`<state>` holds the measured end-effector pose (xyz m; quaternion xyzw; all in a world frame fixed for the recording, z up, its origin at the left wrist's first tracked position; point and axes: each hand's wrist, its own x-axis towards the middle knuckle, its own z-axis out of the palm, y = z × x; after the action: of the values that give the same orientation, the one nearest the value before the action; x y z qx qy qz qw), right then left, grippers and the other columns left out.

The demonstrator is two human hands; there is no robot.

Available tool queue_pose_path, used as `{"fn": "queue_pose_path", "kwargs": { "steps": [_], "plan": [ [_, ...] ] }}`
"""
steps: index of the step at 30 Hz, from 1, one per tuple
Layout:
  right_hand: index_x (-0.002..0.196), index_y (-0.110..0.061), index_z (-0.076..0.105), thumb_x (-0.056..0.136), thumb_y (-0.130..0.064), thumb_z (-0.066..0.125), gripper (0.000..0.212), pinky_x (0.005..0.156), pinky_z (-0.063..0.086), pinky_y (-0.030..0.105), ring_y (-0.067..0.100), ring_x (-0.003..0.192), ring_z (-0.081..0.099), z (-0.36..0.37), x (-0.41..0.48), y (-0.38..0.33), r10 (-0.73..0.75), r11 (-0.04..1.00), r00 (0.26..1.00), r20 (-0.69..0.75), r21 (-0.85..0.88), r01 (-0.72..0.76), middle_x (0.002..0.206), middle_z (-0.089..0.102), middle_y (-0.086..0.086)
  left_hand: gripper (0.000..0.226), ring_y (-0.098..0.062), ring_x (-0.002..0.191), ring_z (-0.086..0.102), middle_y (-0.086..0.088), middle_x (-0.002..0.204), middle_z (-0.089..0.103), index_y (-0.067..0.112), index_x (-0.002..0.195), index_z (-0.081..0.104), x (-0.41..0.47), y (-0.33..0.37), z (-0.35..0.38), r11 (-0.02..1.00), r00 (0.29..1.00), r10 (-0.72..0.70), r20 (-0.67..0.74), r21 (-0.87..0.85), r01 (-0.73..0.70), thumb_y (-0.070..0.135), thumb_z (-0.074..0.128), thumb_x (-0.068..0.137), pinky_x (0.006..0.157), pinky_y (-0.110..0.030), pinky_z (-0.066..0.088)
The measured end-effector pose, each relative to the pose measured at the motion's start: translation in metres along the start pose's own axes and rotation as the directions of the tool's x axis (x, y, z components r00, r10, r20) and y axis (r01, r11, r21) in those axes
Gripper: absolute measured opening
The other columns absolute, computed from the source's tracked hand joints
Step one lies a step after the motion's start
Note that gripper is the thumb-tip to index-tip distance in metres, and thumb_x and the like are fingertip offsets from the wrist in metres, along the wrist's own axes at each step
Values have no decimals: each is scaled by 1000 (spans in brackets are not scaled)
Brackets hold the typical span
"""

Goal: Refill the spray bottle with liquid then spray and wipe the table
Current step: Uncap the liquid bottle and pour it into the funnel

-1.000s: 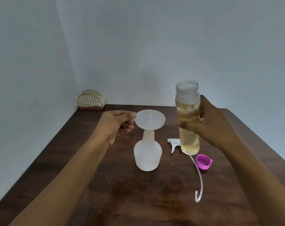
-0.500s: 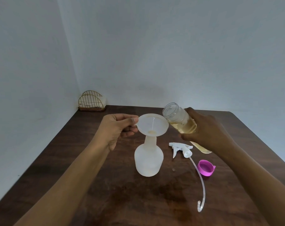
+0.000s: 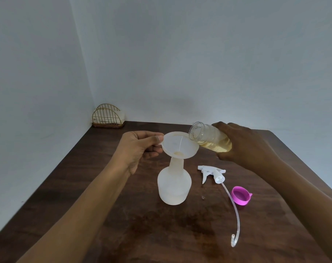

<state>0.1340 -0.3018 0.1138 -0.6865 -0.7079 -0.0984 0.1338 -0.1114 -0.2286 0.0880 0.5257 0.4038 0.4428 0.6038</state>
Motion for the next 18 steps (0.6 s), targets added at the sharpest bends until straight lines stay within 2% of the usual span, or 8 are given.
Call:
{"fn": "queue_pose_path", "kwargs": {
  "steps": [12,18],
  "plan": [
    [123,-34,46,68,-30,75,62,70,51,37,21,88,57,-3,8,6,-45,997,999,-30,-66,43,97,59,-5,6,-8,52,65,-2,60,70,10,85,73,3,0,2,1000,1000,-4,15,-5,4,8,70,80,49,-16,53],
    [125,-31,48,70,-28,76,62,65,37,28,21,92,56,-7,10,5,-55,993,998,-26,-104,52,102,59,-4,6,-8,51,64,-3,60,69,9,85,73,2,1,3,1000,1000,-2,12,-9,2,7,70,80,49,-16,53]
  ]
}}
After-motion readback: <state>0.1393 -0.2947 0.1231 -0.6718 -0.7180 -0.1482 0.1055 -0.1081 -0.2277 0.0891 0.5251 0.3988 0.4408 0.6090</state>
